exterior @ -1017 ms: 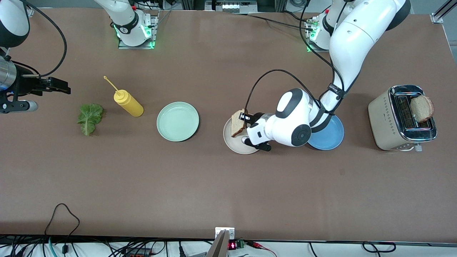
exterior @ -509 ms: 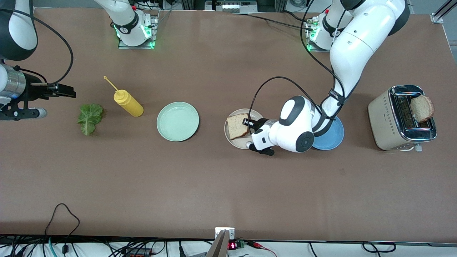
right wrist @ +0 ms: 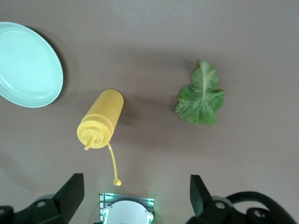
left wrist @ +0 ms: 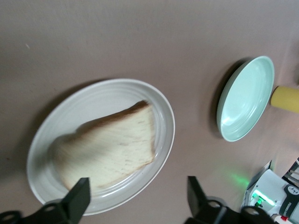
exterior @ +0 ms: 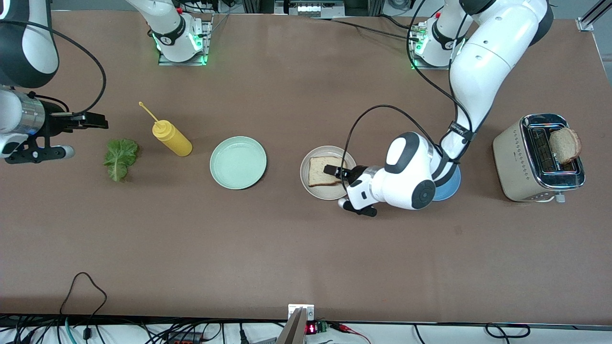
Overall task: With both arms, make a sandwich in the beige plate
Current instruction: 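Release the bread with the left gripper while the right gripper moves out, then move the left gripper back to the toaster while the right gripper reaches the mustard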
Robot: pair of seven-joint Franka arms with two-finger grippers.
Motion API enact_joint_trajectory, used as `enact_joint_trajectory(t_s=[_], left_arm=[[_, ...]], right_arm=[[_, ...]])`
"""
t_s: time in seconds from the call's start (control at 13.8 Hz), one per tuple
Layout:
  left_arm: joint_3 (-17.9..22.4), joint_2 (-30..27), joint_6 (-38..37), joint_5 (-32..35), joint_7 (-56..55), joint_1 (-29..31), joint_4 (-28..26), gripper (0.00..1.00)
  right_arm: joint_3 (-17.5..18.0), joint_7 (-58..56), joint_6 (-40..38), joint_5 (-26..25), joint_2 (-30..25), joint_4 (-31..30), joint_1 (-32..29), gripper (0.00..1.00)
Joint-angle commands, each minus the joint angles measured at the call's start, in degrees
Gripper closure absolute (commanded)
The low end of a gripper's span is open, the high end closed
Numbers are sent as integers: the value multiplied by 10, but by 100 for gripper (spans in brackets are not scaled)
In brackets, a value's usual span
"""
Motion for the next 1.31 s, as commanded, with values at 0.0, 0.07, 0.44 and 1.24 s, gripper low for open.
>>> enact_joint_trajectory(t_s=[0.0,0.07,0.44,1.24], left_arm=[[-8,-17,-6,29,11,25,3,0],[-9,-27,-8,44,11,29,2,0],[-5,-110,-53,199,3,27,-8,0],[40,-275,-191,281,-1,167,0,0]], right_arm=[[1,-12,2,-6,-19,-35,5,0],[1,-12,6,-6,-28,-50,5,0],[1,-66,141,-5,-123,-208,11,0],[-15,-475,292,121,-128,-321,-42,0]])
